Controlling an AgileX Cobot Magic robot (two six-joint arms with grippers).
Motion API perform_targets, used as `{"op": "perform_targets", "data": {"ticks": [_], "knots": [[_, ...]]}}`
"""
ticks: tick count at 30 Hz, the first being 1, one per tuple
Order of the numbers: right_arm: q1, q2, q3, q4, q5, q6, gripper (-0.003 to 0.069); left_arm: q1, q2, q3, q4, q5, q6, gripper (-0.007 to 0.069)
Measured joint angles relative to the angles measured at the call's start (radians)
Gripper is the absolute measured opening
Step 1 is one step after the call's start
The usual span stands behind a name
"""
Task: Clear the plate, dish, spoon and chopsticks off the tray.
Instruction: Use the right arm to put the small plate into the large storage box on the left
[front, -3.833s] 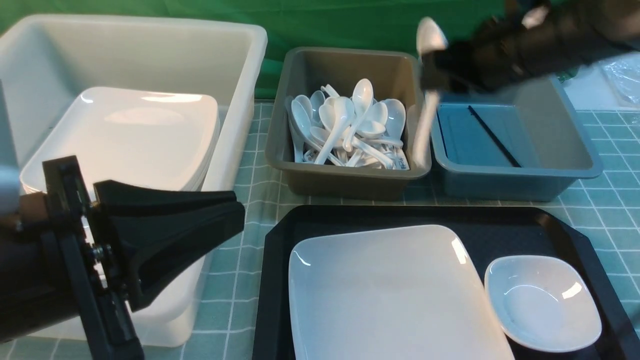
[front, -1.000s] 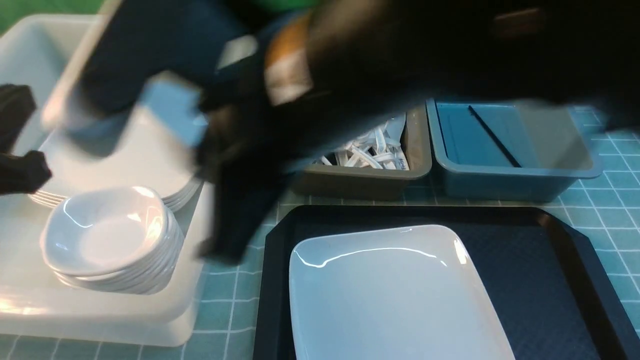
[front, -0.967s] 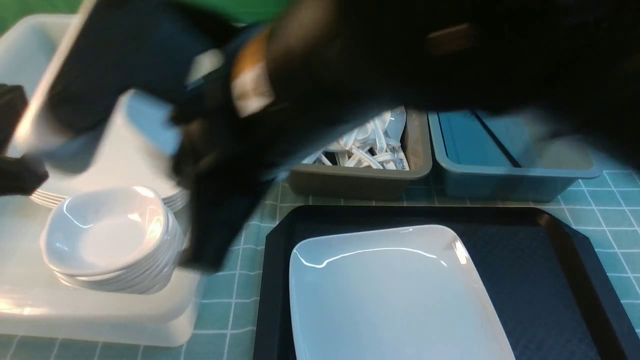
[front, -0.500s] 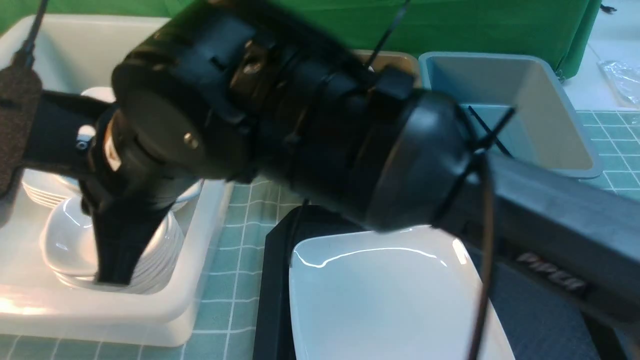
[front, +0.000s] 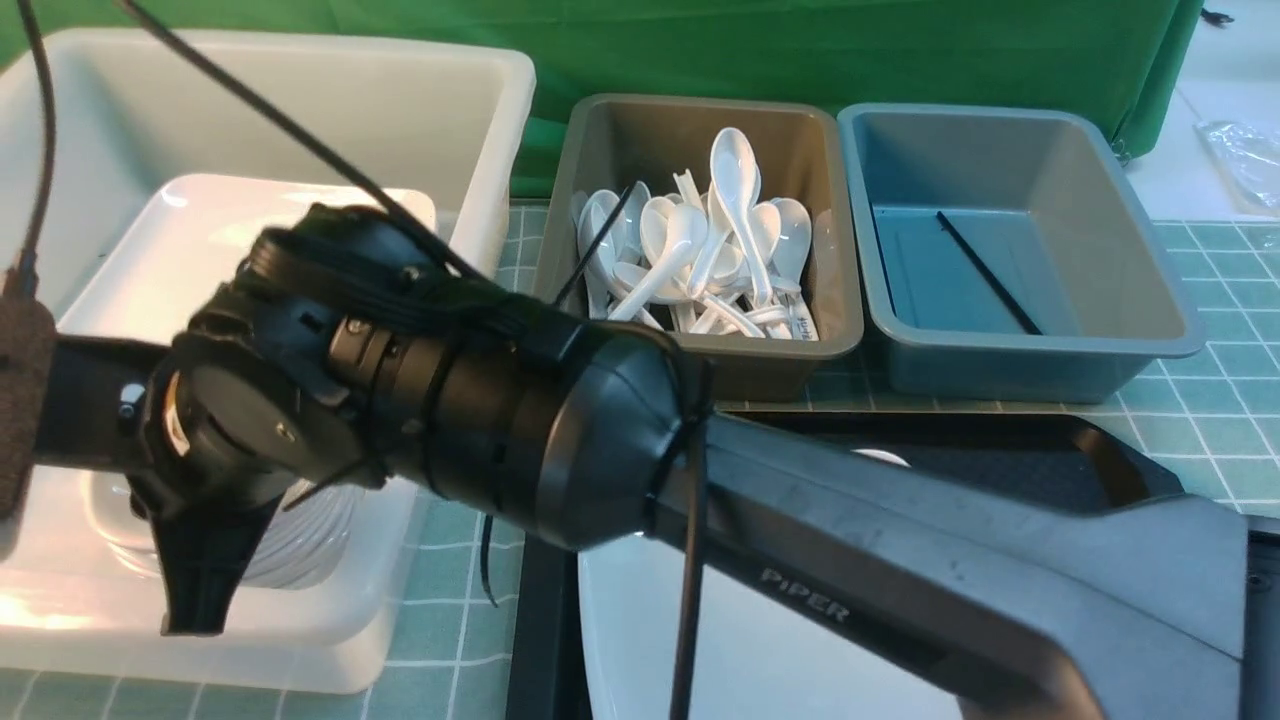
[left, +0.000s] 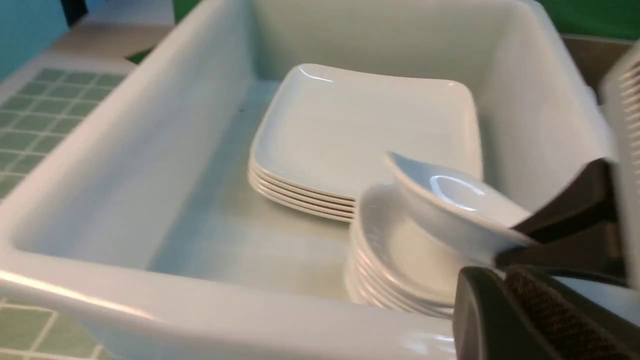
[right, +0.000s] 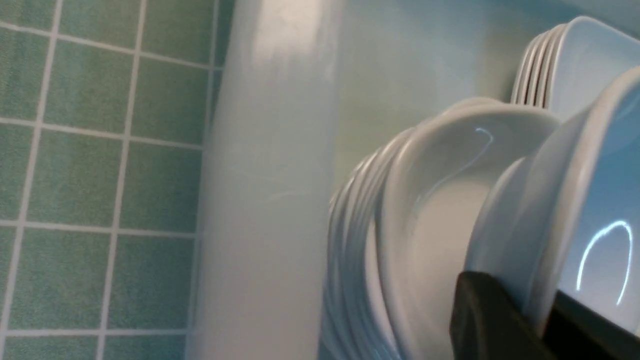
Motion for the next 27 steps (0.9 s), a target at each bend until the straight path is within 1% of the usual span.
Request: {"op": "perform_targets", "data": {"ticks": [5, 6, 8, 10, 11, 14, 15, 16, 17, 19, 21, 23, 27], "knots": [[0.0, 0.01, -0.001, -0.006, -0.043, -0.002, 0.0057, 0.0, -0.002, -0.068, -0.142, 0.082, 0.081, 0.0034], [0.0, 0.01, -0.001, -0.007, -0.048, -0.002, 0.0062, 0.0, -0.002, -0.089, -0.178, 0.128, 0.111, 0.0034], [0.0, 0.011, -0.001, -0.009, -0.048, -0.002, 0.0069, 0.0, -0.002, -0.1, -0.192, 0.161, 0.111, 0.0034], [0.0, 0.014, -0.001, -0.013, -0.044, -0.002, 0.0119, 0.0, -0.003, -0.115, -0.195, 0.219, 0.126, 0.0034], [0.0, 0.017, -0.001, -0.013, -0.037, -0.002, 0.0157, -0.001, -0.004, -0.121, -0.195, 0.236, 0.128, 0.0034], [-0.002, 0.023, -0.001, -0.013, -0.015, -0.002, 0.0294, -0.006, -0.004, -0.125, -0.195, 0.265, 0.155, 0.0034], [-0.003, 0.023, -0.001, -0.015, 0.005, -0.001, 0.0355, -0.01, -0.004, -0.127, -0.195, 0.272, 0.183, 0.0034], [-0.005, 0.02, -0.001, -0.015, 0.019, 0.004, 0.0386, -0.015, -0.004, -0.129, -0.195, 0.274, 0.202, 0.0034], [-0.007, 0.015, -0.001, -0.015, 0.045, 0.021, 0.0428, -0.02, -0.004, -0.129, -0.195, 0.276, 0.216, 0.0034], [-0.008, -0.017, -0.001, -0.018, 0.114, 0.066, 0.0482, -0.049, -0.004, -0.129, -0.189, 0.273, 0.235, 0.0034], [-0.008, -0.064, -0.001, -0.025, 0.18, 0.085, 0.0496, -0.096, -0.004, -0.129, -0.177, 0.268, 0.243, 0.0034], [-0.008, -0.123, -0.001, -0.049, 0.253, 0.09, 0.0492, -0.149, 0.015, -0.13, -0.153, 0.274, 0.247, 0.0034], [-0.008, -0.218, -0.002, -0.115, 0.368, 0.12, 0.0451, -0.222, 0.073, -0.13, -0.103, 0.314, 0.25, 0.0034]]}}
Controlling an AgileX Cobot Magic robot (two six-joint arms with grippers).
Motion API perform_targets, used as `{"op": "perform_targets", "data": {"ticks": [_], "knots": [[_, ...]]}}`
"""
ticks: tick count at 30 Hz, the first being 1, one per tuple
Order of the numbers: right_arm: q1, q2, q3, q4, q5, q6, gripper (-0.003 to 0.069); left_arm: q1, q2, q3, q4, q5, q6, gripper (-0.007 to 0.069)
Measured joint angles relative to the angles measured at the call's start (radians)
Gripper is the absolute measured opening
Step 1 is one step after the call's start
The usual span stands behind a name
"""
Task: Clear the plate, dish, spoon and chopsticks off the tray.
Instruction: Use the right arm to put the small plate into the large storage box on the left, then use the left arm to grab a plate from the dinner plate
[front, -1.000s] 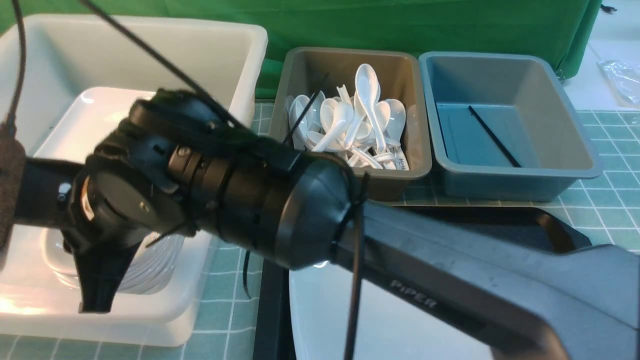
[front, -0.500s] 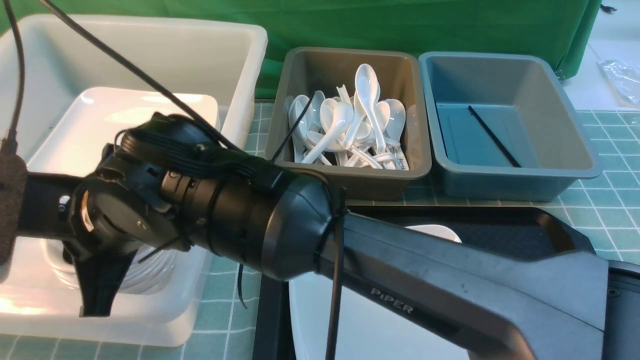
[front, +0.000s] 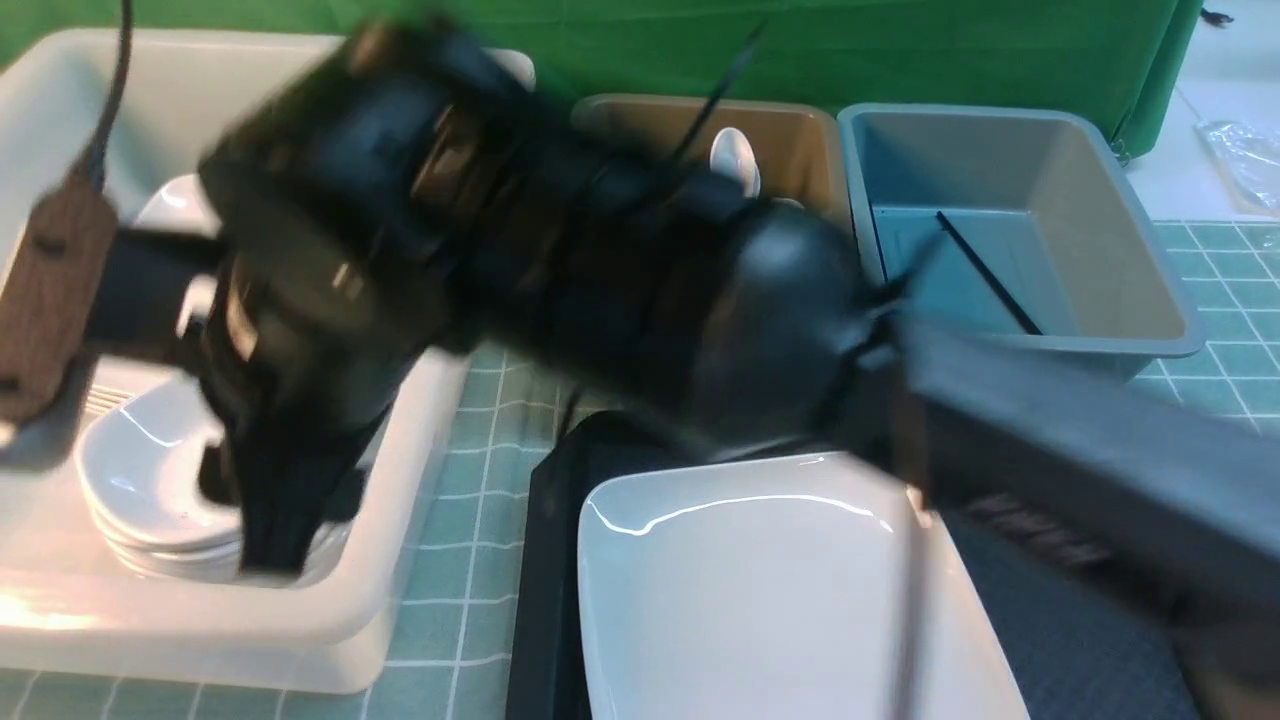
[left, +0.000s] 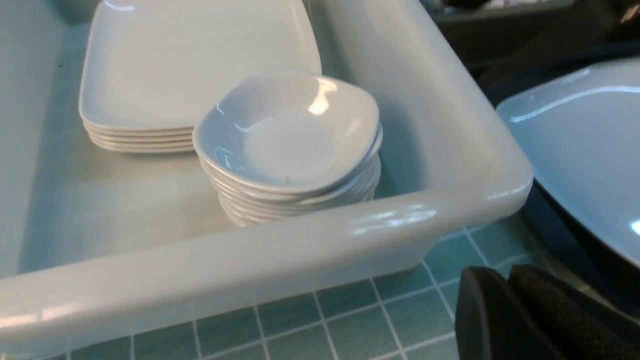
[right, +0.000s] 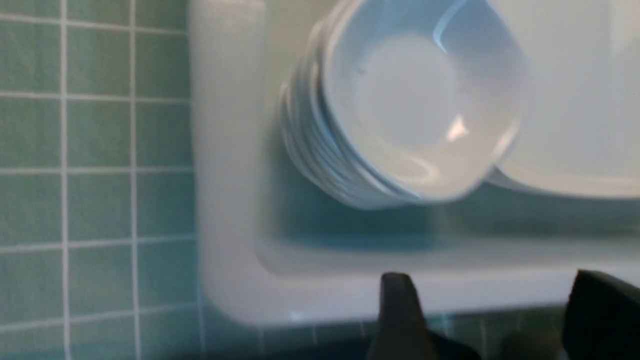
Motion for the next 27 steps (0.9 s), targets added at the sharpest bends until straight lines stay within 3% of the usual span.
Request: {"op": "perform_targets", "data": {"ticks": [4, 10, 12, 16, 18, 27], "knots": [[-0.008, -0.08, 0.0, -0.079, 0.093, 0.039, 0.036, -0.049, 0.081, 0.0, 0.054, 0.015, 0.007, 0.0034], [-0.055, -0.196, 0.052, -0.172, 0.093, 0.206, 0.0087, -0.187, 0.243, -0.048, 0.043, 0.009, 0.083, 0.0034], [-0.085, -0.282, 0.136, -0.179, 0.093, 0.285, 0.0038, -0.257, 0.306, -0.072, 0.001, 0.004, 0.138, 0.0034], [-0.134, -0.463, 0.368, -0.189, 0.093, 0.393, 0.0025, -0.38, 0.451, -0.091, -0.062, -0.04, 0.211, 0.0034], [-0.15, -0.629, 0.557, -0.197, 0.093, 0.478, 0.0025, -0.487, 0.586, -0.091, -0.089, -0.104, 0.28, 0.0034], [-0.151, -1.054, 1.033, -0.19, 0.044, 0.739, 0.0026, -0.804, 1.047, -0.091, -0.069, -0.387, 0.476, 0.0034]]}}
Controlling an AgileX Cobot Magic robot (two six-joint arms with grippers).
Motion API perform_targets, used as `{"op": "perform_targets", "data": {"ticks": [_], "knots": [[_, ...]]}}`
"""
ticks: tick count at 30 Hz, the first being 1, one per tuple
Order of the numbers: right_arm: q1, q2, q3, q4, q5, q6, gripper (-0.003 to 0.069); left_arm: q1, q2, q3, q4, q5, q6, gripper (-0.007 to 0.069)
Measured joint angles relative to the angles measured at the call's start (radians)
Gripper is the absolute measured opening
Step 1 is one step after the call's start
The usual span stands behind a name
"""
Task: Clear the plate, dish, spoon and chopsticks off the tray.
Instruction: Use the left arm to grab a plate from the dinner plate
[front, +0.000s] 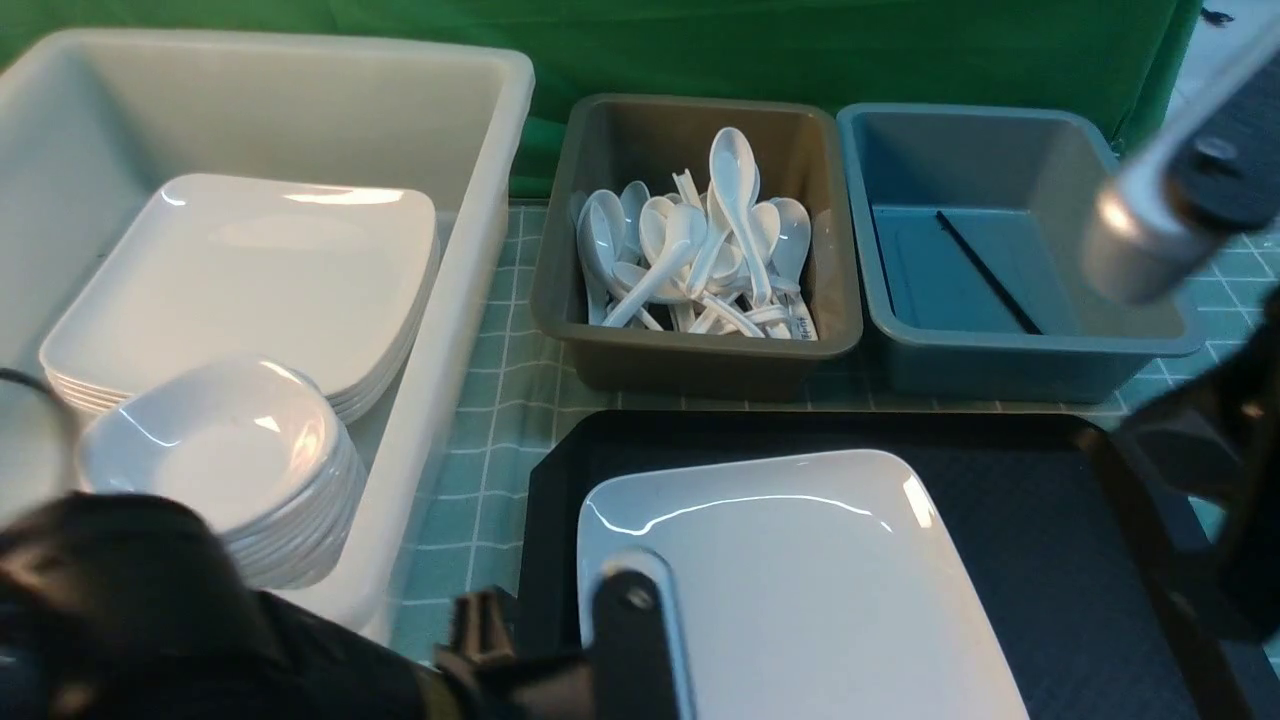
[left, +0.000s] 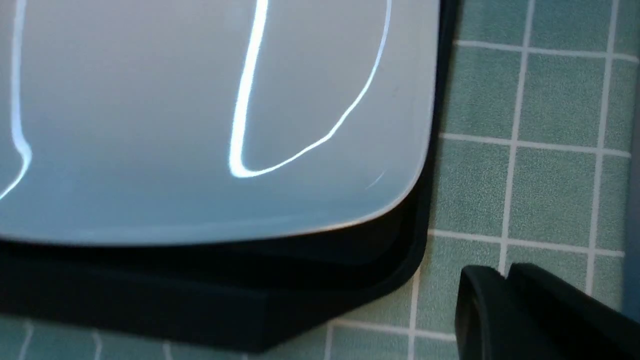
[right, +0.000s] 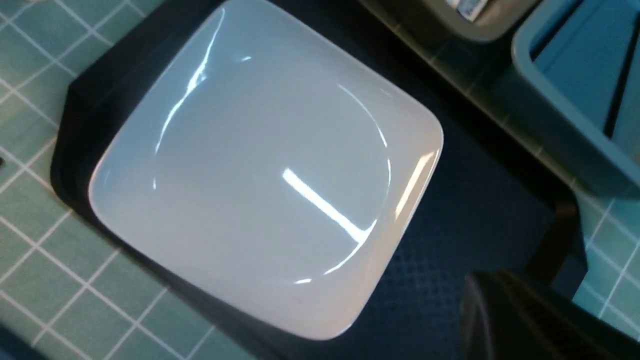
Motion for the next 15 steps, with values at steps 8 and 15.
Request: {"op": "perform_targets", "data": {"ticks": [8, 15], "knots": [[0.0, -0.238, 0.179, 0.007, -0.04, 0.091, 0.0032, -0.064, 0.181, -0.001, 0.097, -0.115, 0.215, 0.017], [0.0, -0.298, 0.195, 0.01, -0.046, 0.095, 0.0035, -0.064, 0.237, -0.001, 0.194, -0.132, 0.319, 0.0391]]}}
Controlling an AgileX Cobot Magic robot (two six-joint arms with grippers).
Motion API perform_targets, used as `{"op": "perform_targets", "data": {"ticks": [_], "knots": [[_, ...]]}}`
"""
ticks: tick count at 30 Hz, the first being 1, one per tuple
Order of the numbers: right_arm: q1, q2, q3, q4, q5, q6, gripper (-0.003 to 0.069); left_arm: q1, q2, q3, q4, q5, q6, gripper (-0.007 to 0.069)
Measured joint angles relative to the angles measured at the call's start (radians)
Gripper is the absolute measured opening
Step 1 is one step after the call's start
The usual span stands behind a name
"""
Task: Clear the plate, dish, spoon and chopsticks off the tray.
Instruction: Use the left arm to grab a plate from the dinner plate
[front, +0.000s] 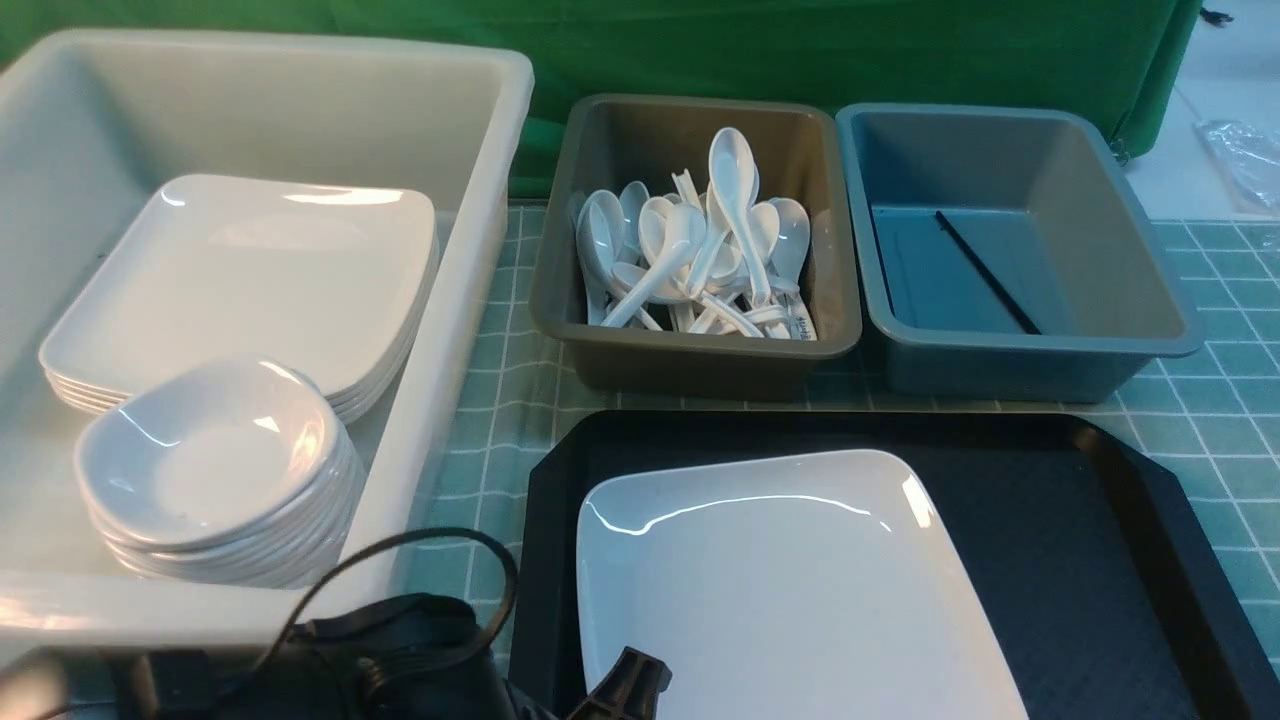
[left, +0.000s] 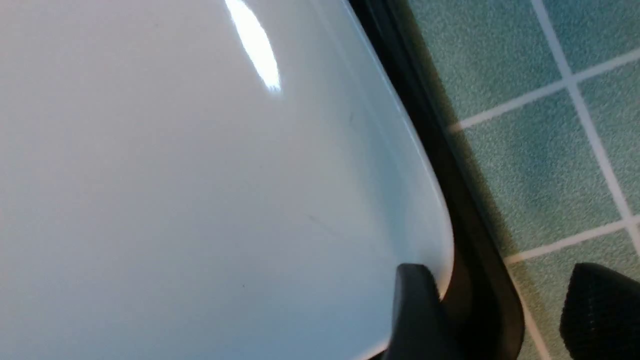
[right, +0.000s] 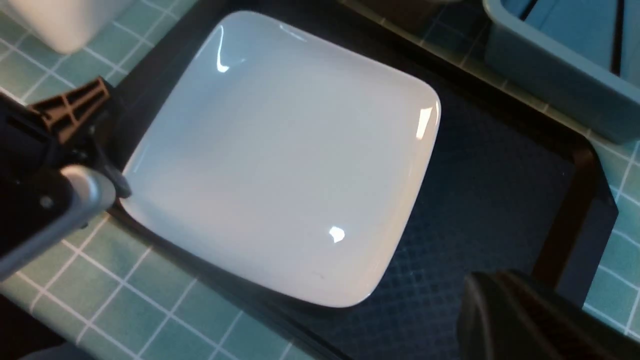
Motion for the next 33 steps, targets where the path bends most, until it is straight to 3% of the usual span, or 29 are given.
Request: {"op": "perform_targets", "data": {"ticks": [3, 7, 12, 19, 33], "knots": [[0.0, -0.001, 0.006, 0.003, -0.019, -0.003, 0.0035, 0.0, 0.04, 0.0, 0.095, -0.016, 0.001, 0.0437], [0.0, -0.001, 0.007, 0.003, -0.025, -0.005, 0.0035, 0.0, 0.07, 0.0, 0.124, -0.031, -0.022, 0.0434], [0.0, -0.001, 0.007, 0.005, -0.029, -0.007, 0.0035, -0.002, 0.109, -0.002, 0.169, -0.048, -0.032, 0.0389], [0.0, -0.001, 0.008, 0.012, -0.03, -0.008, 0.0043, -0.009, 0.12, -0.008, 0.24, -0.049, -0.138, 0.0336], [0.0, -0.001, 0.008, 0.032, -0.03, -0.014, 0.0055, -0.009, 0.054, -0.007, 0.262, -0.116, -0.152, 0.0304]]}}
